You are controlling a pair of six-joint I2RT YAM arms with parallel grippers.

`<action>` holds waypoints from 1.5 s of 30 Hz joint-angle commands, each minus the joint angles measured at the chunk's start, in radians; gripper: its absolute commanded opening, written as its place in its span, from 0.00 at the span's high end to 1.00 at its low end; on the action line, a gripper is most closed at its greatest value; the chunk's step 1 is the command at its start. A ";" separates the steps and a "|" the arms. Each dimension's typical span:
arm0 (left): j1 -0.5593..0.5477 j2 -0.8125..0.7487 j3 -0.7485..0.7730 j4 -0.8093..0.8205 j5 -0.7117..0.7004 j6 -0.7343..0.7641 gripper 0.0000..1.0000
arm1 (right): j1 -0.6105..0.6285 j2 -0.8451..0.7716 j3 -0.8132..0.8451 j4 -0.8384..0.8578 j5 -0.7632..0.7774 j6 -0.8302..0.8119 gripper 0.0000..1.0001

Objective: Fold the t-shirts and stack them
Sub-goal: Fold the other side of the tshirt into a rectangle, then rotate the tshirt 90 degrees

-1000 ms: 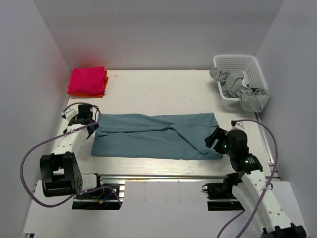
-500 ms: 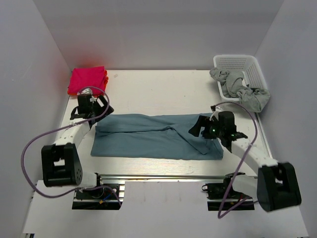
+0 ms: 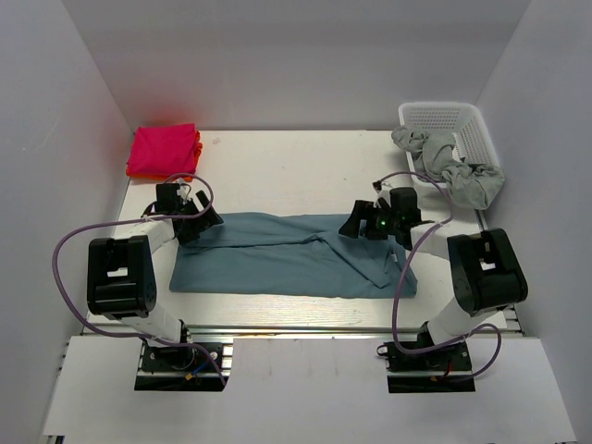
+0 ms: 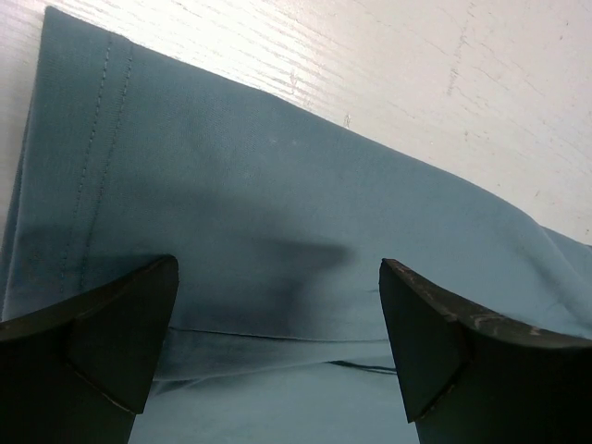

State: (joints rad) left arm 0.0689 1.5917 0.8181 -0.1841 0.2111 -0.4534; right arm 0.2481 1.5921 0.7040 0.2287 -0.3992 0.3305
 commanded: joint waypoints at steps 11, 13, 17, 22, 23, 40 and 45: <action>0.005 -0.019 -0.028 -0.025 -0.026 0.005 0.00 | 0.049 -0.070 -0.072 0.078 -0.117 0.005 0.10; 0.005 -0.019 -0.028 -0.025 -0.026 0.005 0.00 | 0.051 -0.081 -0.067 0.043 -0.073 -0.008 0.18; 0.005 -0.019 -0.028 -0.035 -0.026 0.005 0.00 | 0.063 -0.084 -0.055 0.024 0.016 -0.025 0.59; 0.005 -0.019 -0.028 -0.035 -0.035 0.005 0.00 | 0.069 -0.066 -0.028 0.034 0.068 -0.013 1.00; 0.005 -0.019 -0.028 -0.035 -0.035 0.005 0.00 | 0.072 -0.064 -0.017 0.025 0.065 -0.015 1.00; 0.005 -0.038 -0.028 -0.045 -0.045 0.005 0.00 | 0.247 -0.296 -0.155 -0.029 -0.112 0.100 1.00; 0.005 -0.038 -0.028 -0.034 -0.036 0.005 0.00 | 0.310 -0.278 -0.167 0.043 -0.151 0.156 1.00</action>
State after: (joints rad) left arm 0.0689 1.5871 0.8112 -0.1791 0.1955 -0.4534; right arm 0.5247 1.3155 0.5415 0.1917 -0.4950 0.4294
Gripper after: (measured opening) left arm 0.997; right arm 0.010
